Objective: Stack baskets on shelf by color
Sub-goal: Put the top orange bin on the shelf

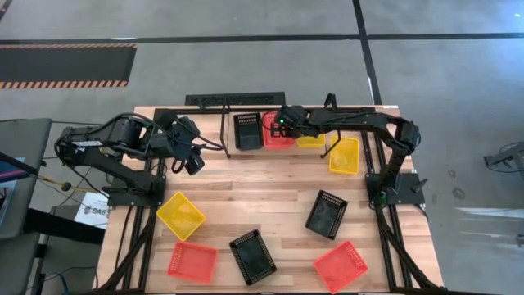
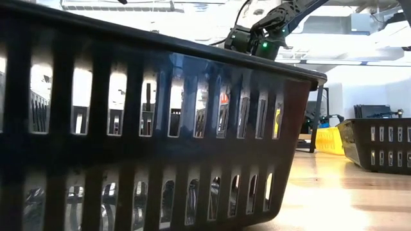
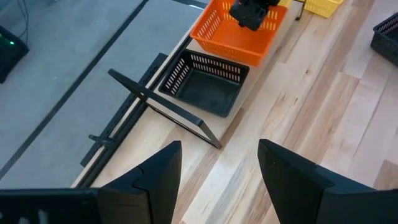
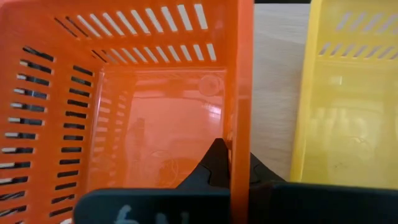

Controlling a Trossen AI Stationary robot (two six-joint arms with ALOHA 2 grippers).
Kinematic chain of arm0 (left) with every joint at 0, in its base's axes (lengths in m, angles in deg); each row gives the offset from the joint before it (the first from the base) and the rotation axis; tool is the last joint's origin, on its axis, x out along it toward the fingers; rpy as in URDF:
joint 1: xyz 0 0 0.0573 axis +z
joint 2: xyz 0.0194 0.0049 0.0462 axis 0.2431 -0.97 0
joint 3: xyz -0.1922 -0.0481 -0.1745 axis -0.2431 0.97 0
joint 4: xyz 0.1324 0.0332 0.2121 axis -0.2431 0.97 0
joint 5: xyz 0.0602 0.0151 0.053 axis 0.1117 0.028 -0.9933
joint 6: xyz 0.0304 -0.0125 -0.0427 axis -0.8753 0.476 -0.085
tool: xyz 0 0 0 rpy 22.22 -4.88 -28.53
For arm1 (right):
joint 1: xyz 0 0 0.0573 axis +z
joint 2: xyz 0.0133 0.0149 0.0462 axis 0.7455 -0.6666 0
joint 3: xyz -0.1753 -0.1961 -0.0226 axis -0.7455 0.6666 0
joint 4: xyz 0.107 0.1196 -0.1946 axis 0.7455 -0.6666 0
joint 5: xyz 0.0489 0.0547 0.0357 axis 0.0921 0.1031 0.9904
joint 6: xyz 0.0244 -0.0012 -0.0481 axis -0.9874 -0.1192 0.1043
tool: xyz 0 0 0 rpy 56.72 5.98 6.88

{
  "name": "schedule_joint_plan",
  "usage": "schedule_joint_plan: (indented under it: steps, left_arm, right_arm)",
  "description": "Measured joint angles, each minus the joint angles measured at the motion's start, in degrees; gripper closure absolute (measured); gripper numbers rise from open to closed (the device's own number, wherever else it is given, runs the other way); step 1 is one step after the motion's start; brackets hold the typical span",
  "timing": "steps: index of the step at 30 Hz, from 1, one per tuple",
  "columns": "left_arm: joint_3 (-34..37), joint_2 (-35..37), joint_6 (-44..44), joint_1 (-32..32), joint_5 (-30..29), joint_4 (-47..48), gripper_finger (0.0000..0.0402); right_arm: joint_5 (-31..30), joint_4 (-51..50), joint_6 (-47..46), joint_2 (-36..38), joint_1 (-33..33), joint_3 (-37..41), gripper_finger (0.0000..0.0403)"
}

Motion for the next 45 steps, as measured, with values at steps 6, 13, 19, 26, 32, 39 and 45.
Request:
schedule_joint_plan:
  steps: [6, 13, 19, 26, 32, 39, 45]
  left_arm:
    - [0.0, 0.0, 0.01, 0.0, 0.0, -0.02, 0.0201]
    - [0.0, 0.0, 0.04, -0.01, 0.0, -0.02, 0.0201]
    - [0.0, 0.0, 0.55, 0.0, 0.0, -0.03, 0.0201]
    - [0.0, 0.0, 0.96, -0.02, 0.02, -0.04, 0.0201]
    - [0.0, 0.0, 1.09, 0.0, 0.0, -0.04, 0.0201]
    - [0.0, 0.0, 1.09, -0.02, 0.02, -0.04, 0.0201]
    - [0.0, 0.0, 1.07, 0.0, 0.02, -0.04, 0.0201]
  right_arm:
    - [0.15, -0.03, 0.23, 0.0, 0.0, 0.0, 0.0397]
    - [0.29, 0.29, 2.15, 0.0, 0.13, 0.0, 0.0393]
    - [0.1, 0.41, 2.2, 0.0, 0.11, 0.0, 0.0366]
    - [-0.62, 0.52, 2.22, 0.0, 0.11, 0.0, 0.0349]
    - [-1.28, 1.43, 2.28, 0.0, 0.11, 0.0, 0.0347]
    - [-1.27, 3.01, 3.19, 0.0, -0.33, -0.02, 0.0361]
    - [-1.82, 3.03, 2.32, 0.0, -0.42, -0.02, 0.0392]
